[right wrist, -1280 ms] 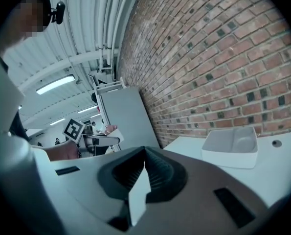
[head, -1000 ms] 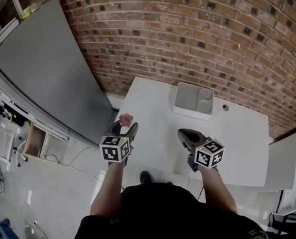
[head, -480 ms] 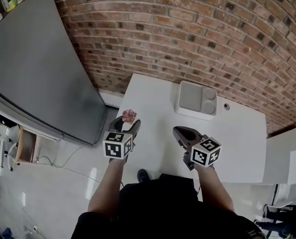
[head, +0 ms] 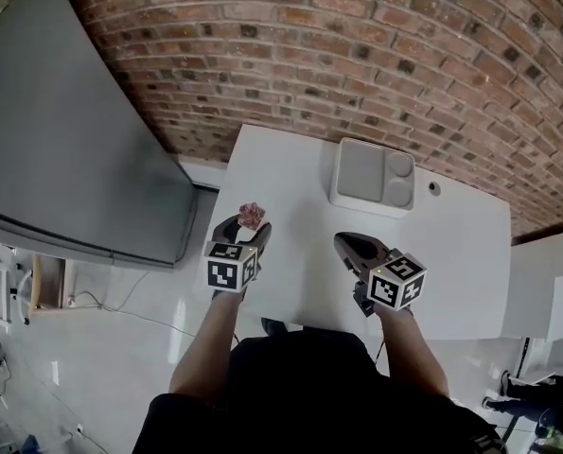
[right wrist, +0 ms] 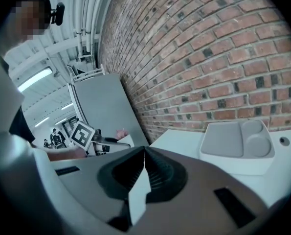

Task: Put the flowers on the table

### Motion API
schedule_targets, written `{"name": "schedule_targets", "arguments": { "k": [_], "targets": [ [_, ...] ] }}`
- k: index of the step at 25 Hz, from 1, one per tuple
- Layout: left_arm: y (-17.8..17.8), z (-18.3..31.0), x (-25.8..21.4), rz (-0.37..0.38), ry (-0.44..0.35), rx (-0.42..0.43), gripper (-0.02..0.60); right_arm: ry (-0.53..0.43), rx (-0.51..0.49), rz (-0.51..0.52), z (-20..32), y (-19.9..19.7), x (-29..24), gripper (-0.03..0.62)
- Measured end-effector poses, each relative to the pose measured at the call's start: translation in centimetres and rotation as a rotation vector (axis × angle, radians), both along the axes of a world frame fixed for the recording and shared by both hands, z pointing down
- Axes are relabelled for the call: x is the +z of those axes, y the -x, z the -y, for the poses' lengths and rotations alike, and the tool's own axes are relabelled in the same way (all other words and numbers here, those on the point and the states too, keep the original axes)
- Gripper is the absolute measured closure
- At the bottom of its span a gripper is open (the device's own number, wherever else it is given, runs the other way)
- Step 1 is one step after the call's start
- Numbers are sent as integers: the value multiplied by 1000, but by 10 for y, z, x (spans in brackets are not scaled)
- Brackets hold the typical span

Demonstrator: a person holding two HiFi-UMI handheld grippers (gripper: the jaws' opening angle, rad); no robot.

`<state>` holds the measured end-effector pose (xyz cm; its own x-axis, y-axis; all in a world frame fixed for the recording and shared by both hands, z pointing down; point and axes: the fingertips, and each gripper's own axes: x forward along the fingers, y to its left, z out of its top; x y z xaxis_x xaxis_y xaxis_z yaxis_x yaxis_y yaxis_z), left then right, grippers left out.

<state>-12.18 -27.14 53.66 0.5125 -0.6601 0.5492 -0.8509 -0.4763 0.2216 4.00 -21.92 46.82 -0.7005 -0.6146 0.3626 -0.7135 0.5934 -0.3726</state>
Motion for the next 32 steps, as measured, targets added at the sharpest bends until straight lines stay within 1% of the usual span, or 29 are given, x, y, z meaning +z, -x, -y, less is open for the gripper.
{"name": "schedule_targets", "arguments": {
  "k": [3, 7, 12, 22, 28, 32],
  "targets": [
    [-4, 12, 14, 9, 31, -6, 322, 19, -9, -5, 8, -5, 7, 582],
    [-18, 24, 31, 26, 58, 18, 322, 48, -21, -11, 18, -11, 18, 582],
    [-32, 43, 47, 20, 91, 29, 324, 67, -41, -13, 34, -13, 25, 582],
    [-53, 56, 97, 53, 172, 71, 325, 108, -41, -16, 43, -28, 41, 582],
    [-62, 56, 108, 65, 180, 95, 325, 130, -27, -13, 39, -36, 47, 582],
    [-69, 46, 100, 32, 162, 101, 325, 123, -40, -12, 35, -36, 44, 582]
  ]
}}
